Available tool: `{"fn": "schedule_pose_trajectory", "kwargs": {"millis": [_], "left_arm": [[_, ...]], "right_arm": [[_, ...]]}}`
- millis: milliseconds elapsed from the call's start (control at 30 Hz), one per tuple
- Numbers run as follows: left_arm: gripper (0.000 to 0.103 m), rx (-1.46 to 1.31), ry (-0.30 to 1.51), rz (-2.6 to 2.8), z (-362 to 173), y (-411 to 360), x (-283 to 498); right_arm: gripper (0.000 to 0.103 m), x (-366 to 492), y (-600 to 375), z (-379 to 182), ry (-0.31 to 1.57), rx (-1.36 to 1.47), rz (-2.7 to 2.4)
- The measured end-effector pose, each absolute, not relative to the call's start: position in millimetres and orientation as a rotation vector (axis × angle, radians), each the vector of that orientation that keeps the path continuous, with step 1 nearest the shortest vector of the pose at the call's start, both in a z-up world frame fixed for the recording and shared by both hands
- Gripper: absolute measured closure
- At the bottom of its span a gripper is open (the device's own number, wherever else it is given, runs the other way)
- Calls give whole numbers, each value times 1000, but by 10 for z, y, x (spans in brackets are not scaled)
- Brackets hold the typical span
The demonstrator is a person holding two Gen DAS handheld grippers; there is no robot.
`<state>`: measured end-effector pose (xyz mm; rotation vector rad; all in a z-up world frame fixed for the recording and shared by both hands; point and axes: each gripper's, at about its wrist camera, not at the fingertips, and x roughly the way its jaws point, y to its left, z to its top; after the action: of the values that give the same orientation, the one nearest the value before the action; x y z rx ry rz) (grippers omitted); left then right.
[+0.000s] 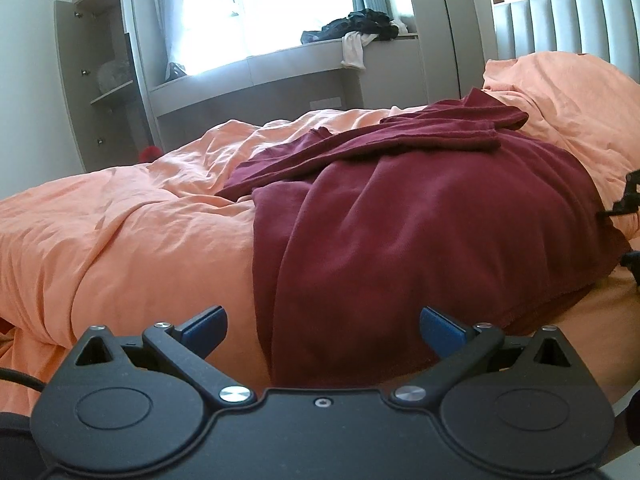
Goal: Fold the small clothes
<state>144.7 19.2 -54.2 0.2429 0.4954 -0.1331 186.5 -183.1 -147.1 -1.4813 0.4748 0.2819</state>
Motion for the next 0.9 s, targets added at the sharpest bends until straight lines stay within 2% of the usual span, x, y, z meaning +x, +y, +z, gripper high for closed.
{"fn": "schedule_pose_trajectory", "kwargs": {"millis": [33, 100, 200, 567, 900], "left_arm": [[1, 246, 490, -136, -543, 192, 1436], [1, 267, 466, -147, -554, 171, 1391], [1, 315, 415, -198, -581, 109, 1273], [1, 504, 351, -238, -896, -385, 1219], [1, 592, 301, -108, -1024, -588, 1354]], "right_arm": [[72, 1857, -1828, -1452, 470, -1491, 287], [83, 1812, -1844, -1377, 451, -1488, 292], [90, 1723, -1846, -1268, 420, -1466, 306], [92, 1688, -1965, -6, 323, -1017, 320], [92, 1739, -2225, 719, 223, -761, 275]]}}
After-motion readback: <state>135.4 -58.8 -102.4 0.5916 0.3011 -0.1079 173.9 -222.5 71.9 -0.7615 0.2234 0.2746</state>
